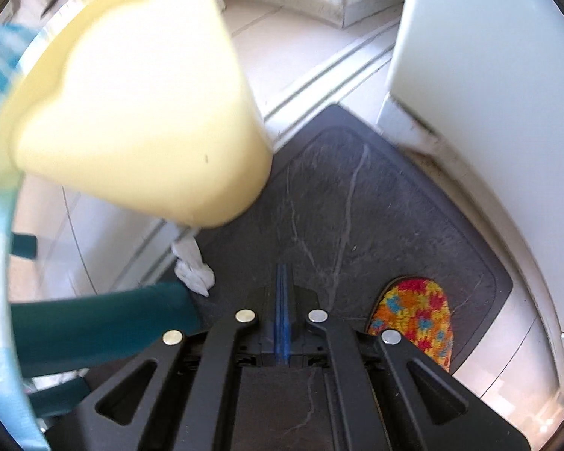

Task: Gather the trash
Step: 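Close the left tool on the cow-printed juice carton and lift it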

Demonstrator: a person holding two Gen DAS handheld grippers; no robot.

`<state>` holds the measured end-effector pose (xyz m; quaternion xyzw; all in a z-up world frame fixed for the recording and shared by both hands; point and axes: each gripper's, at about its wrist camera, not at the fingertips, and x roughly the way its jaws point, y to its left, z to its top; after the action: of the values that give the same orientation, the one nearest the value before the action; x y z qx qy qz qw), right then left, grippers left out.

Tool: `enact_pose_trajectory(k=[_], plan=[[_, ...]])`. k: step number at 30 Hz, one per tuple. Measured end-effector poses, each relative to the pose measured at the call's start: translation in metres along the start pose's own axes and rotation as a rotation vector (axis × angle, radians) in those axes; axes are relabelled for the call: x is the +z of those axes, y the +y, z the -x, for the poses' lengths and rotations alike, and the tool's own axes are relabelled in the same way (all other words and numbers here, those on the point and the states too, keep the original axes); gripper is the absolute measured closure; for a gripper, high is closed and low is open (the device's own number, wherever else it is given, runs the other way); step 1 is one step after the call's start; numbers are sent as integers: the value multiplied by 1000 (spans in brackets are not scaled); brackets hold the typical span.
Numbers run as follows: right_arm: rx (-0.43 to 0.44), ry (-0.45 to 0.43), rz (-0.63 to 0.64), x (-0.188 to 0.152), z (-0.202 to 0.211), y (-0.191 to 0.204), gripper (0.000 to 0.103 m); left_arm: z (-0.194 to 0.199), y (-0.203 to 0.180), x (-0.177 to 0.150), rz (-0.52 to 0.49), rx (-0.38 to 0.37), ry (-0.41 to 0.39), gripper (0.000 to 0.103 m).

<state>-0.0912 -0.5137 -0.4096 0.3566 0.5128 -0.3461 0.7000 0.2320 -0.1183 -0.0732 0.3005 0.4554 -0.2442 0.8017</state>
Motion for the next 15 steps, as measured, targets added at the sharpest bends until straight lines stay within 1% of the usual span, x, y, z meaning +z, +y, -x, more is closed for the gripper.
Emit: enact_pose_trajectory(k=[1, 2, 4, 5, 6, 8, 9, 11, 13, 14, 15], plan=[[7, -7, -11, 2, 2, 0, 102, -5, 3, -1, 20, -6, 27, 92], [13, -15, -22, 1, 7, 0, 102, -11, 8, -2, 53, -28, 50, 85], [19, -22, -38, 2, 11, -1, 102, -17, 14, -1, 117, -34, 51, 32], [21, -23, -45, 1, 13, -2, 102, -18, 13, -1, 135, -50, 40, 26], [21, -23, -52, 1, 15, -3, 102, -21, 12, 0, 154, -67, 40, 22], [19, -24, -60, 1, 20, -4, 102, -29, 6, 6, 181, -112, 60, 18], [19, -24, -64, 1, 21, -4, 102, -32, 0, 9, 177, -114, 65, 17], [30, -28, -74, 3, 25, -5, 102, -40, -15, 16, 146, -68, 76, 16], [46, -30, -74, 4, 28, -4, 102, -48, -26, 22, 144, -17, 99, 16], [64, -14, -64, 4, 26, -1, 102, -52, -29, 23, 151, -3, 111, 19], [83, 12, -50, 4, 22, 2, 102, -55, -31, 24, 158, 4, 119, 27]])
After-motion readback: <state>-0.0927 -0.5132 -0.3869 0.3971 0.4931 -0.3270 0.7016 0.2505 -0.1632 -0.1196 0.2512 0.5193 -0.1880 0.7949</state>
